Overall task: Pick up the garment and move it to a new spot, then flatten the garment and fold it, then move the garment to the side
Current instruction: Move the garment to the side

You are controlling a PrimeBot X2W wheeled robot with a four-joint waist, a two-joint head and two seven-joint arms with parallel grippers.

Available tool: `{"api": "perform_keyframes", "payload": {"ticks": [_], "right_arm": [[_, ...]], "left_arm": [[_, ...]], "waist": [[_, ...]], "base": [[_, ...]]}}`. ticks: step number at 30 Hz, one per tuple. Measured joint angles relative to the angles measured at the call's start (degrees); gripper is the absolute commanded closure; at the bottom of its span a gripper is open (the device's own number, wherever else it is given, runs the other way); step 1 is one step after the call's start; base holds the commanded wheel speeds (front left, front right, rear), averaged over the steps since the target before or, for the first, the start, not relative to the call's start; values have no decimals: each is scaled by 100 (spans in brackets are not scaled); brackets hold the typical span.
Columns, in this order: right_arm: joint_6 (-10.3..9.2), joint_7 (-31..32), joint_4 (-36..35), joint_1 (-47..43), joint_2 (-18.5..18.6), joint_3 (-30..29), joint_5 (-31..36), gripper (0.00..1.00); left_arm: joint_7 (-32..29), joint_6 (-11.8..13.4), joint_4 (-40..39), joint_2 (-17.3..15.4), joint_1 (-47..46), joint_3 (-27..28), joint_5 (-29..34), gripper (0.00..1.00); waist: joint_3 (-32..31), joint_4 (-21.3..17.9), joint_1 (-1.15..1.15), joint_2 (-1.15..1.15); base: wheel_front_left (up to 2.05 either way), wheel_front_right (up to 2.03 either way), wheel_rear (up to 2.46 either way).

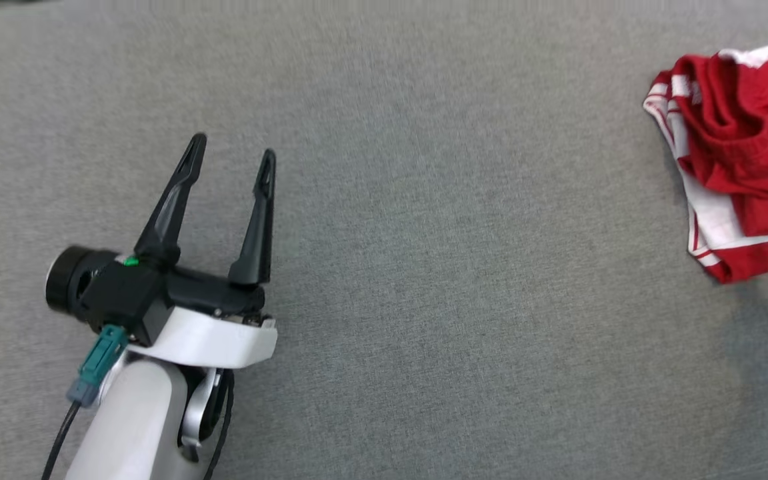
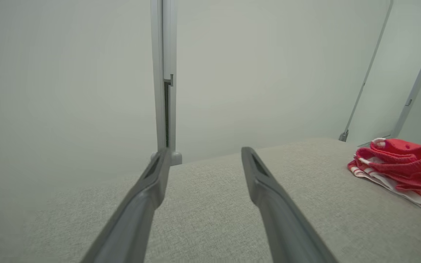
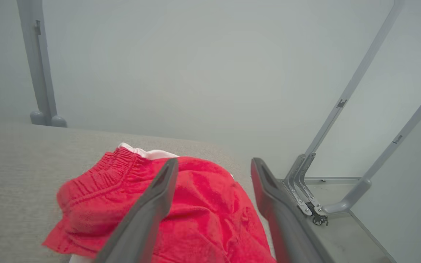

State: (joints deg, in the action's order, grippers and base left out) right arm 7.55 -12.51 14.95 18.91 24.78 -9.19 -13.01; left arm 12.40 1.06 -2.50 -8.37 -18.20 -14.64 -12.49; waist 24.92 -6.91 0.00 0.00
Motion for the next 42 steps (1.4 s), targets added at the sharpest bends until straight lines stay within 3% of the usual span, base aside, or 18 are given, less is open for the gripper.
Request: {"api": "perform_keyframes", "payload": {"ticks": [8, 14, 24, 32, 42], "right_arm": [[0, 516, -1578, -1090, -946, 287, 246, 0], [0, 802, -2030, -1641, -1347, 589, 248, 0], [0, 1001, -2239, -2081, -1510, 698, 211, 0], [0, 1172, -2350, -2615, -1606, 662, 165, 0], [-1, 1401, -2533, -3085, -1777, 671, 154, 0]], "left_arm": [[75, 213, 254, 15, 704, 256, -278, 0], [99, 305, 376, 1, 1125, 363, -409, 0], [109, 343, 509, -119, 1469, 422, -520, 0], [60, 308, 698, -171, 1740, 336, -525, 0], [-58, 457, 721, -356, 2144, 378, -485, 0]], "waist": [[-801, 272, 0, 0], [-1277, 607, 0, 0], [-1856, 1031, 0, 0], [-2307, 1113, 0, 0], [-2712, 1104, 0, 0]], "base": [[0, 0, 0], [0, 0, 0], [0, 0, 0], [0, 0, 0], [0, 0, 0]]}}
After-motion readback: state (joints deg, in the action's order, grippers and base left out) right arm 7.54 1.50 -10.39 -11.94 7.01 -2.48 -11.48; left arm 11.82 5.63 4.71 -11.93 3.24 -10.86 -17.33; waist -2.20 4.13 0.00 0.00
